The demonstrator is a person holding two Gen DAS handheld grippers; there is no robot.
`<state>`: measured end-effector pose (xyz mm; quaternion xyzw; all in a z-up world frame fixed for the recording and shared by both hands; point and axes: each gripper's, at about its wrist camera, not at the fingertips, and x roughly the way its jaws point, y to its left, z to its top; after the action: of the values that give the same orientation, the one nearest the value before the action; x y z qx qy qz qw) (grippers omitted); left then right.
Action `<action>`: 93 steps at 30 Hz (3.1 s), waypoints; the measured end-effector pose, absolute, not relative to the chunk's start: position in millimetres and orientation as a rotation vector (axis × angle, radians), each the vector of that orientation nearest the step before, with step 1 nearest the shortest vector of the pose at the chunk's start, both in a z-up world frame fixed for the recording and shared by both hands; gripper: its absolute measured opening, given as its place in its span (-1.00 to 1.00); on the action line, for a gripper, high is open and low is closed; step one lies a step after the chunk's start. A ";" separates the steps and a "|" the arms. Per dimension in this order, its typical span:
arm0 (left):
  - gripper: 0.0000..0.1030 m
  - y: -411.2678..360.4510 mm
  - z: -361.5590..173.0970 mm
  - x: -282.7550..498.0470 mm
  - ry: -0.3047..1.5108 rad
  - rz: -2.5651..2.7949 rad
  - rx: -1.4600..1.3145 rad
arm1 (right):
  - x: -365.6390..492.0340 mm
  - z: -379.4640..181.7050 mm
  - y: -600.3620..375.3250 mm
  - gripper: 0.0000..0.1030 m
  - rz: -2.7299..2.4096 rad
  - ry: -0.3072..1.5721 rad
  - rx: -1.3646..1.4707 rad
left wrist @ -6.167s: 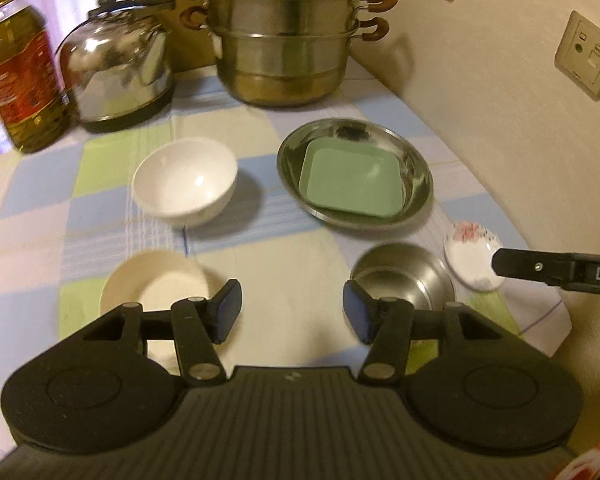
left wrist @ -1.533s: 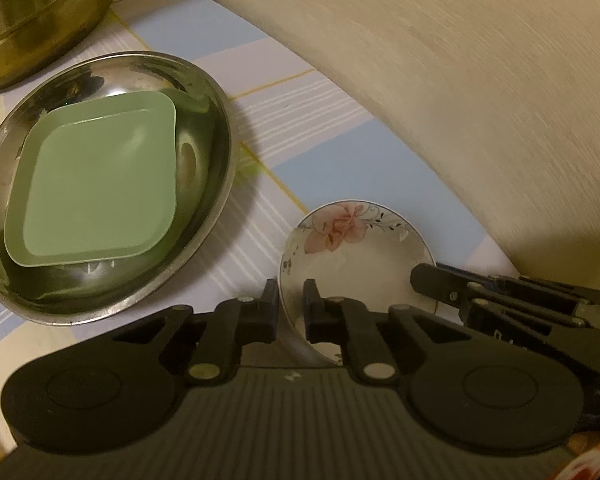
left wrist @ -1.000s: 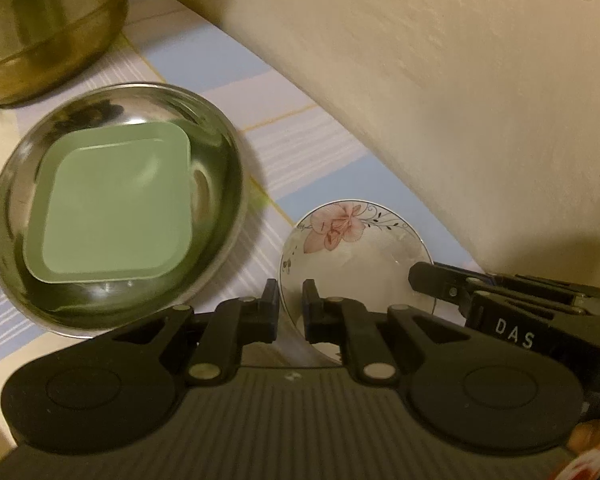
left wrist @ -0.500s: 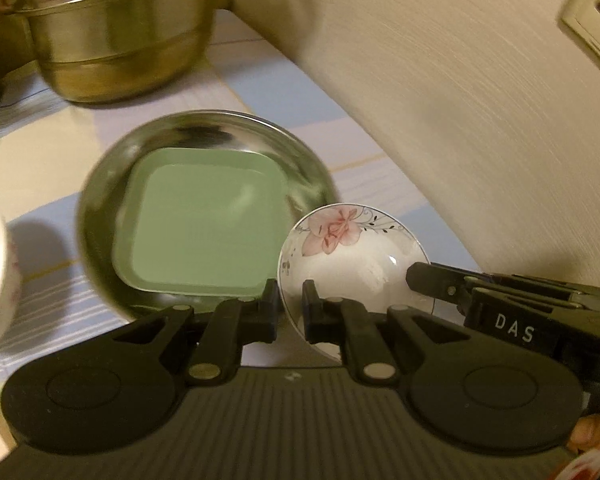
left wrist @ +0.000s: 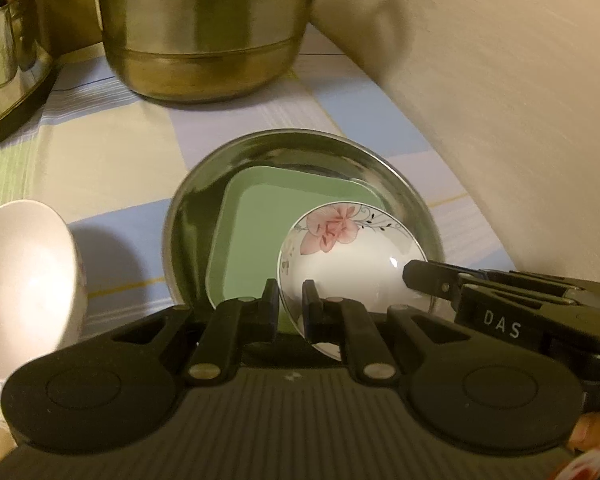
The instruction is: Organize plates and bowls
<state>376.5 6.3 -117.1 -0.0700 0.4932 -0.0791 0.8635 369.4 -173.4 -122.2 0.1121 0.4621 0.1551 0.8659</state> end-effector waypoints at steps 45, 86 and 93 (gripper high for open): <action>-0.71 18.9 -89.8 353.8 0.973 -0.147 -0.212 | 358.2 -103.5 -192.2 -0.13 0.336 0.858 0.316; -0.69 4.8 -35.5 50.1 0.932 0.066 -0.261 | 101.4 -59.4 -243.2 -0.09 0.531 0.931 0.283; -0.67 8.8 -39.1 29.2 0.960 0.113 -0.279 | 84.2 -66.4 -235.0 -0.09 0.570 0.977 0.245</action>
<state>29.2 8.8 -39.1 -0.1335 0.4601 0.0542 0.8761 84.2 -235.0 -66.4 0.1160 0.4616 0.2693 0.8372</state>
